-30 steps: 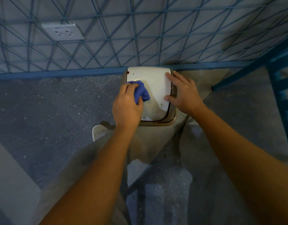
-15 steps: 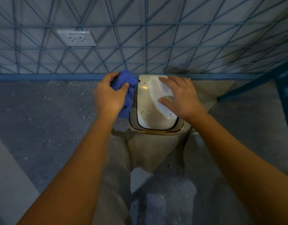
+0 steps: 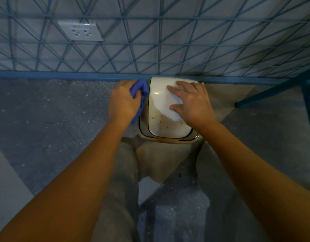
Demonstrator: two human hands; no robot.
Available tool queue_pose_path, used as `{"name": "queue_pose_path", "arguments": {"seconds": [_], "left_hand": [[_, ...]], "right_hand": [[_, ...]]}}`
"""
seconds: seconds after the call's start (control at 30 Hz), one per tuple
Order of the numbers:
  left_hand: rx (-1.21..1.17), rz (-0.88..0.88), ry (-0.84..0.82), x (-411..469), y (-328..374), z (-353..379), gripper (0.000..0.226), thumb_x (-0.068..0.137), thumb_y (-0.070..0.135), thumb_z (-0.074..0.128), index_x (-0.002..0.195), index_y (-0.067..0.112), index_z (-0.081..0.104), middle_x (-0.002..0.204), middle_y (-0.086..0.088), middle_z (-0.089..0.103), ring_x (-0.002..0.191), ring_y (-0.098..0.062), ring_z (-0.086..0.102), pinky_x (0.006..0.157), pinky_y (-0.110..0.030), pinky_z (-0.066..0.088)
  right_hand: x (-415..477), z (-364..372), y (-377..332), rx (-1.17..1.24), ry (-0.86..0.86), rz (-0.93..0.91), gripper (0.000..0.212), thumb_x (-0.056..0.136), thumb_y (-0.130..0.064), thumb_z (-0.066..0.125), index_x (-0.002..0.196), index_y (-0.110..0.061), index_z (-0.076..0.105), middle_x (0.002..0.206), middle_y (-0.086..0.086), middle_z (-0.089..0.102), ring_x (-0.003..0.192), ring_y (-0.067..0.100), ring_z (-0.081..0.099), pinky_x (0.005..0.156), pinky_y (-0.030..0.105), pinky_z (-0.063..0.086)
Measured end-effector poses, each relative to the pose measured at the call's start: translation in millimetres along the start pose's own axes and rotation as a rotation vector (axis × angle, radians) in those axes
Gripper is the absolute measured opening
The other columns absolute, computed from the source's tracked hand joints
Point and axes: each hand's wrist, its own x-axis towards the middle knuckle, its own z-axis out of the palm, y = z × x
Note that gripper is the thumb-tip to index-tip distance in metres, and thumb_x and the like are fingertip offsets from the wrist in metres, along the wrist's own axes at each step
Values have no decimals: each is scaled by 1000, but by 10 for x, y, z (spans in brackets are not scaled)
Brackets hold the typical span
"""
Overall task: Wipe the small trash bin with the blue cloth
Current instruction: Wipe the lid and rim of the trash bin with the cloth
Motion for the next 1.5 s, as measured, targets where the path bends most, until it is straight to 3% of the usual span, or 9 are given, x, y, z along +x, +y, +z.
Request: {"name": "queue_pose_path", "arguments": {"seconds": [0.13, 0.27, 0.5, 0.73, 0.9, 1.07, 1.33, 1.4, 1.5], "left_hand": [[-106, 68, -6, -165, 90, -11, 27, 86, 13, 57, 112, 8, 63, 111, -14, 64, 103, -25, 58, 78, -9, 32], [-67, 230, -72, -202, 307, 122, 37, 83, 14, 59, 120, 10, 60, 125, -10, 58, 110, -26, 57, 93, -25, 40], [-118, -36, 86, -272, 211, 130, 32, 89, 19, 55, 119, 11, 59, 117, -11, 59, 104, -24, 58, 79, -15, 35], [-43, 72, 84, -413, 136, 162, 35, 85, 20, 59, 119, 12, 59, 121, -9, 58, 103, -26, 58, 80, -21, 39], [-201, -121, 144, -323, 101, 149, 26, 86, 19, 59, 109, 8, 64, 107, -12, 64, 97, -23, 60, 74, -13, 35], [-83, 120, 34, -360, 119, 99, 35, 81, 21, 63, 115, 14, 62, 117, -7, 60, 102, -20, 58, 82, -17, 37], [-642, -783, -164, -335, 47, 42, 31, 89, 23, 57, 116, 9, 58, 97, -1, 54, 74, -8, 52, 69, -21, 44], [-541, -646, -130, -365, 49, 41, 31, 88, 22, 59, 116, 10, 58, 99, 1, 55, 76, -7, 53, 62, -11, 44], [-450, -380, -27, -401, 67, 71, 32, 84, 20, 65, 114, 12, 59, 102, 6, 56, 97, -10, 55, 81, -17, 45]], "right_hand": [[7, -7, -21, 12, -10, 7, 56, 88, -32, 58, 140, -29, 38, 150, 0, 35, 138, 25, 27, 118, 45, 1], [2, -3, -33, 43, 26, 8, 53, 85, -30, 63, 135, -25, 47, 146, 3, 41, 135, 27, 32, 117, 47, 4], [0, -10, -21, 22, 5, 9, 56, 87, -32, 59, 140, -29, 39, 149, 0, 36, 137, 25, 29, 118, 46, 2], [3, -33, -10, -18, -38, 7, 58, 89, -35, 56, 142, -31, 34, 151, -2, 32, 138, 25, 26, 118, 47, 1], [5, -38, -5, -18, -39, 1, 58, 89, -35, 56, 142, -31, 34, 152, -1, 32, 139, 26, 26, 118, 46, 1], [24, -18, 8, -16, -49, -21, 59, 88, -34, 57, 142, -27, 34, 152, 2, 32, 137, 27, 28, 118, 42, 6], [10, -28, -3, 14, -39, -20, 58, 89, -32, 58, 142, -25, 36, 151, 4, 33, 138, 28, 28, 119, 42, 7], [6, -38, -16, 12, -39, -16, 58, 89, -31, 57, 142, -25, 35, 152, 4, 32, 138, 28, 27, 119, 43, 8], [7, -38, -15, 1, -47, -13, 59, 89, -32, 57, 143, -26, 34, 152, 3, 32, 138, 28, 26, 120, 43, 8]]}}
